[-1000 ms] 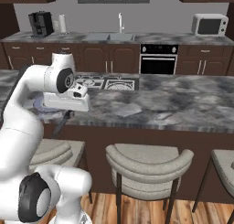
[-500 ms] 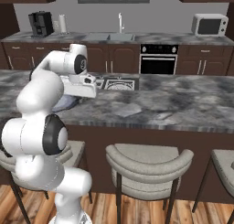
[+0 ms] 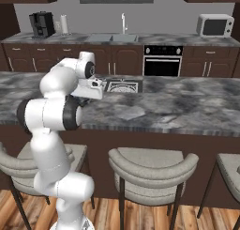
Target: Retrieve the butter from the fridge and place it on a plate on the dining table. Then retrieve the butter knife by the fridge and place it near the plate.
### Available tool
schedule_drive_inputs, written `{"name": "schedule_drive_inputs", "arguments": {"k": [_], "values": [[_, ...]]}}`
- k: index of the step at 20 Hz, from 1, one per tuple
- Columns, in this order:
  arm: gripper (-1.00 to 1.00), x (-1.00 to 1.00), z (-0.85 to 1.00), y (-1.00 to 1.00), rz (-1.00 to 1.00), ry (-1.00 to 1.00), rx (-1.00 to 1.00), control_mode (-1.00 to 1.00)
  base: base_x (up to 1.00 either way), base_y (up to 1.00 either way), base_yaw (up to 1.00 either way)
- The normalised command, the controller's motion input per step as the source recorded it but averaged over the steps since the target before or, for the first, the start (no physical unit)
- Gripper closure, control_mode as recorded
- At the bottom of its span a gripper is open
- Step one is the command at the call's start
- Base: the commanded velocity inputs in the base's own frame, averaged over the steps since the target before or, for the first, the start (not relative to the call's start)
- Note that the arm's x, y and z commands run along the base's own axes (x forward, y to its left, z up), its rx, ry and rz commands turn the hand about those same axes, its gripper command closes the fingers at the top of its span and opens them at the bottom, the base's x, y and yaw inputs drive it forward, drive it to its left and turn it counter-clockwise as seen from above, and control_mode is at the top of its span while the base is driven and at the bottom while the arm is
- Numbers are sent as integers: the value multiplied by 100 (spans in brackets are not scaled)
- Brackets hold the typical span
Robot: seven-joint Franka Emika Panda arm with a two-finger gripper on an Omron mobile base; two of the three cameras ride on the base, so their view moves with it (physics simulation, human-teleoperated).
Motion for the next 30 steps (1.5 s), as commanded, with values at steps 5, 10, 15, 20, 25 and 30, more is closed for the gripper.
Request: {"name": "schedule_drive_inputs", "arguments": {"k": [5,10,15,20,25,30], "values": [[100,72,-43,22,-2,-10,0,-100,0,0,0],[100,34,-51,11,-1,-10,0,-100,0,0,0],[100,5,-31,0,0,-19,0,-100,0,0,0],[100,0,-17,8,0,-5,0,-100,0,0,0],[100,2,-20,11,0,-5,2,-100,0,0,0],[-100,16,-8,1,0,-10,4,-100,0,0,0]]}}
